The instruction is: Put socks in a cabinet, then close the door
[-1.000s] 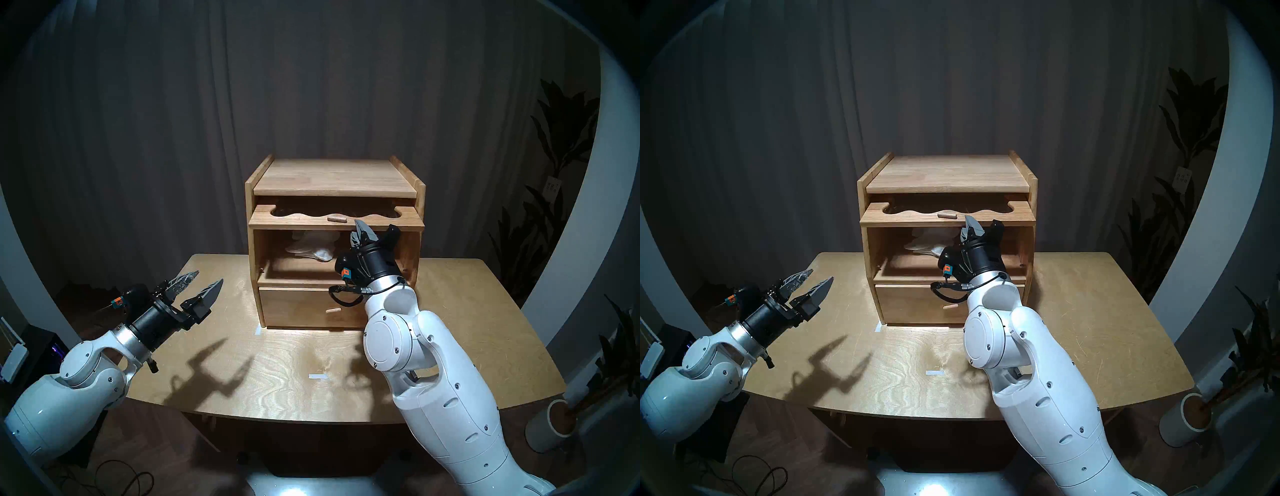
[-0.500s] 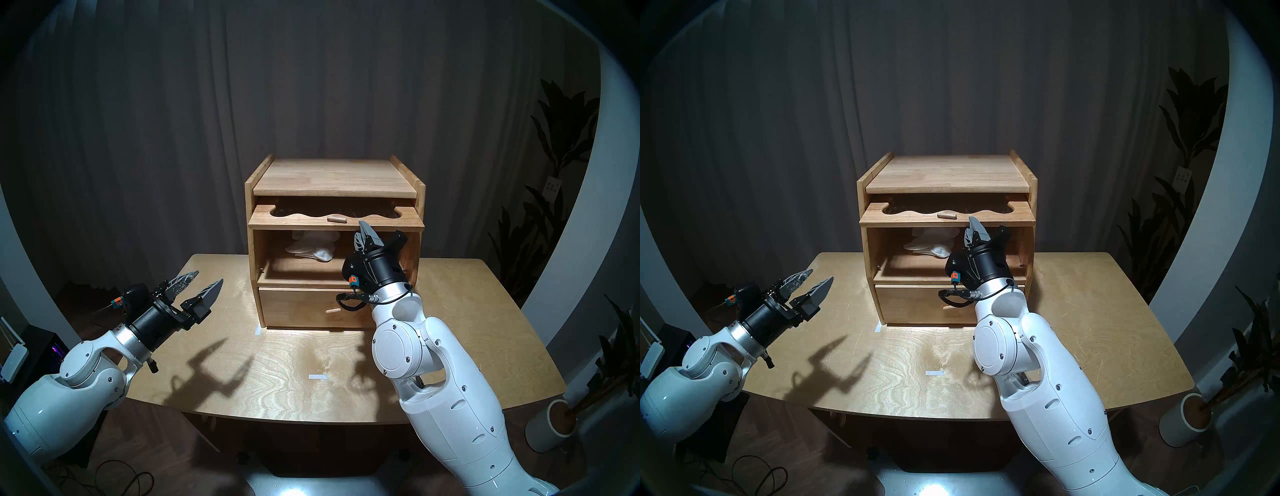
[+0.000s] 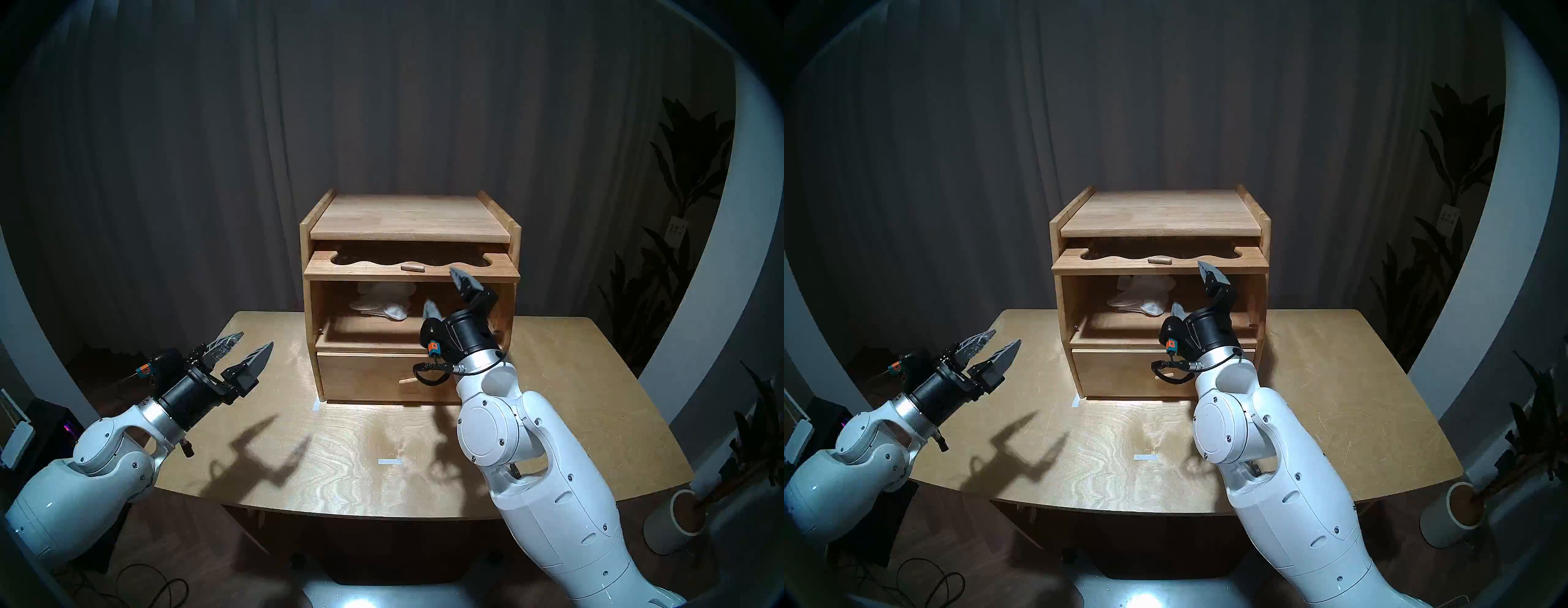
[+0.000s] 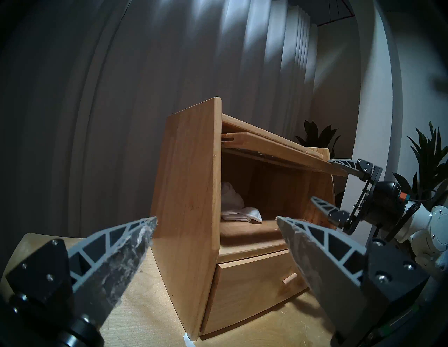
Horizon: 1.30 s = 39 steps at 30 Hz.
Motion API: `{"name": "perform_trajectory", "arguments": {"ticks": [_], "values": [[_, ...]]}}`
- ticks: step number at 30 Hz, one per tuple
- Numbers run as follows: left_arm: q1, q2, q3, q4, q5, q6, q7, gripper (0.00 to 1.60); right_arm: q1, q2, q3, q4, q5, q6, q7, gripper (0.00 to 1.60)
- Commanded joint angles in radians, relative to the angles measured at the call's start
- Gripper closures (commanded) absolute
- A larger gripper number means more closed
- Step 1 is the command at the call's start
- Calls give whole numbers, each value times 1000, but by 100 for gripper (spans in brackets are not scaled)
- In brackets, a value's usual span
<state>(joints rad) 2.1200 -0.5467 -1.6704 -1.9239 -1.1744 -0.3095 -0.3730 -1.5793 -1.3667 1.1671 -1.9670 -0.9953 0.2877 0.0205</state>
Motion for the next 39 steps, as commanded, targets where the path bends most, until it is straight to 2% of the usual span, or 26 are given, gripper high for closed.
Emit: {"name": "perform_trajectory", "arguments": {"ticks": [1,3,5,13,18,23,28,29,30,31,39], "values": [[-3,-1,-14,-7,1,-9,2,0,50,-27,13,16,-1,13,-7,0],[-3,-1,-14,-7,1,-9,1,0,76,-33,17,24,1,17,8,0],[-3,-1,-14,-7,2,-9,2,0,57,-28,13,19,-7,12,-14,0],[-4,0,-14,-7,1,-9,1,0,110,-29,-32,38,-67,30,-5,0],[-4,0,-13,-6,1,-9,1,0,191,-63,-14,129,-67,56,7,0],[-4,0,-13,-6,1,-9,1,0,177,-75,-50,62,-104,102,20,0],[-4,0,-13,-7,1,-9,1,0,218,-77,-39,87,-107,132,67,0],[-4,0,-14,-7,1,-9,1,0,223,-75,-37,91,-102,130,80,92],[-3,0,-14,-7,1,-9,1,0,225,-67,-39,94,-110,135,94,142],[-3,0,-14,-7,1,-9,2,0,225,-63,-40,97,-113,133,94,160],[-3,0,-14,-7,1,-10,2,0,164,-32,-37,31,-103,113,112,160]]}}
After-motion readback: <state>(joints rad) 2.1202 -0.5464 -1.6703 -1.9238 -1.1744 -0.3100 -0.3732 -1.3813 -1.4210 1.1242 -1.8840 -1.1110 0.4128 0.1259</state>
